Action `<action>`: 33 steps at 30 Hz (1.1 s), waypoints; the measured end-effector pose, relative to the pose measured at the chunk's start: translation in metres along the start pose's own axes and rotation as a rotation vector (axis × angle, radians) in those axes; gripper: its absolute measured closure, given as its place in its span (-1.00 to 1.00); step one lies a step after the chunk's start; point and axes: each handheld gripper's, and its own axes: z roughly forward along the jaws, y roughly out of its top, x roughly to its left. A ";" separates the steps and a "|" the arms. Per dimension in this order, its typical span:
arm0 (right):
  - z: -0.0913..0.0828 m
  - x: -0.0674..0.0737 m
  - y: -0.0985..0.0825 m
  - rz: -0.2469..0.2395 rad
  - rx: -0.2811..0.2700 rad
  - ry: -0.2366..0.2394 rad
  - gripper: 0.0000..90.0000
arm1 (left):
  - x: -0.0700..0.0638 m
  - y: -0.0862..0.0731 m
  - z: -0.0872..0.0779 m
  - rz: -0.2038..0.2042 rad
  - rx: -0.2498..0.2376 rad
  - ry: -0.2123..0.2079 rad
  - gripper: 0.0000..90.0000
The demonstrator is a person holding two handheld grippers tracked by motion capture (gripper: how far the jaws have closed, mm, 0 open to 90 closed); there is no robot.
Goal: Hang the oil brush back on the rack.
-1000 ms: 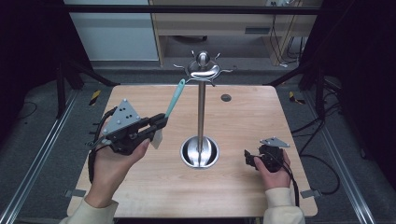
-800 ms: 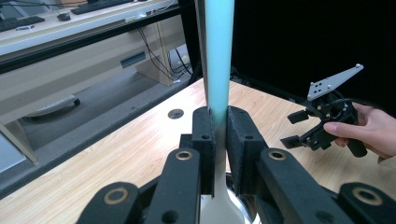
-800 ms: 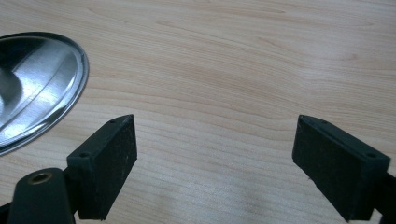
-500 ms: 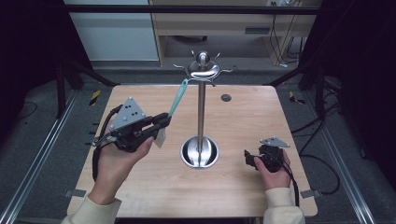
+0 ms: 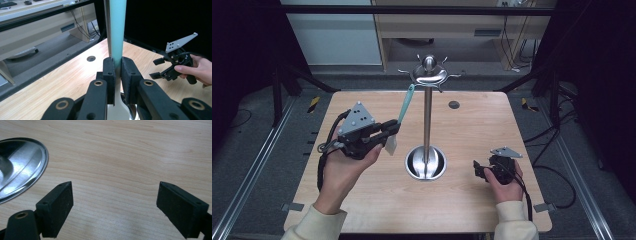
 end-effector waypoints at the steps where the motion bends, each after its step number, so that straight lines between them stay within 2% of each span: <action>1: 0.000 0.000 0.000 -0.003 -0.001 0.000 -0.68 | 0.000 0.000 0.000 0.000 0.001 -0.001 0.82; 33: 0.000 0.000 0.000 -0.007 -0.002 0.002 -0.69 | 0.002 -0.001 0.010 -0.006 -0.003 -0.006 0.82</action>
